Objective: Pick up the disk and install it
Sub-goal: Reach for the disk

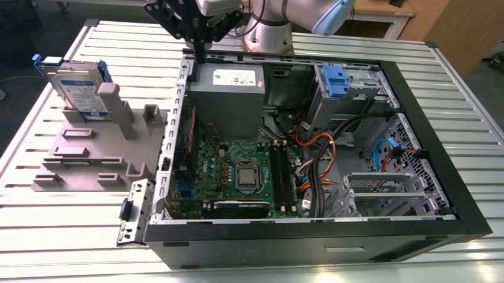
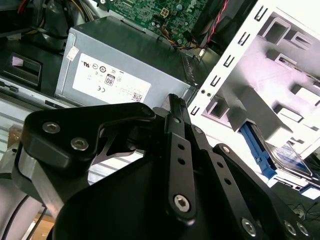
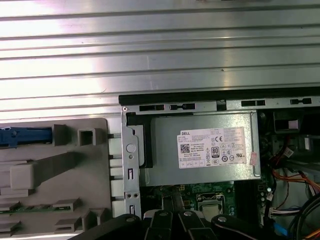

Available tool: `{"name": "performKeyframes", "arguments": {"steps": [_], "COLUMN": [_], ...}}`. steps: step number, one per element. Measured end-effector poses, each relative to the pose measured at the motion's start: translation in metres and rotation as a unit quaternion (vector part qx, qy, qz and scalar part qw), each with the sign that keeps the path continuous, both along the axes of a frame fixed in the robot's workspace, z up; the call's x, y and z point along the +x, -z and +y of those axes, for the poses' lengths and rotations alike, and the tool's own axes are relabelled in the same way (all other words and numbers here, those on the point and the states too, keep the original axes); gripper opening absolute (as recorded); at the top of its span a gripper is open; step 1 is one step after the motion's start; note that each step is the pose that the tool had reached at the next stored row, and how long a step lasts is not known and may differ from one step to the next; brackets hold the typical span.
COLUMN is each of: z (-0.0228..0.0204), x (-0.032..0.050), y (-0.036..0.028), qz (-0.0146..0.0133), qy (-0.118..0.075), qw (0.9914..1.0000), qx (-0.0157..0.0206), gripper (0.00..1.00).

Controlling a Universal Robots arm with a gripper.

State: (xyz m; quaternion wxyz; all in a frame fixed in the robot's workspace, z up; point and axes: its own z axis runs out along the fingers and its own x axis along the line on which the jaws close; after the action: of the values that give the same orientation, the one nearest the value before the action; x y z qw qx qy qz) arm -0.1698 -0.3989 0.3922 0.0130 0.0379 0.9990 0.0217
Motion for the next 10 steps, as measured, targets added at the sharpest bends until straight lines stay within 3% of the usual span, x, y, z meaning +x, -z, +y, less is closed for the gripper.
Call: {"name": "performKeyframes", "arguments": {"steps": [10], "z": [0.0], "x": [-0.003], "y": [0.0], "qz": [0.0], "qy": [0.0], "qw": [1.0], "qx": [0.0], "gripper": [0.11]}}
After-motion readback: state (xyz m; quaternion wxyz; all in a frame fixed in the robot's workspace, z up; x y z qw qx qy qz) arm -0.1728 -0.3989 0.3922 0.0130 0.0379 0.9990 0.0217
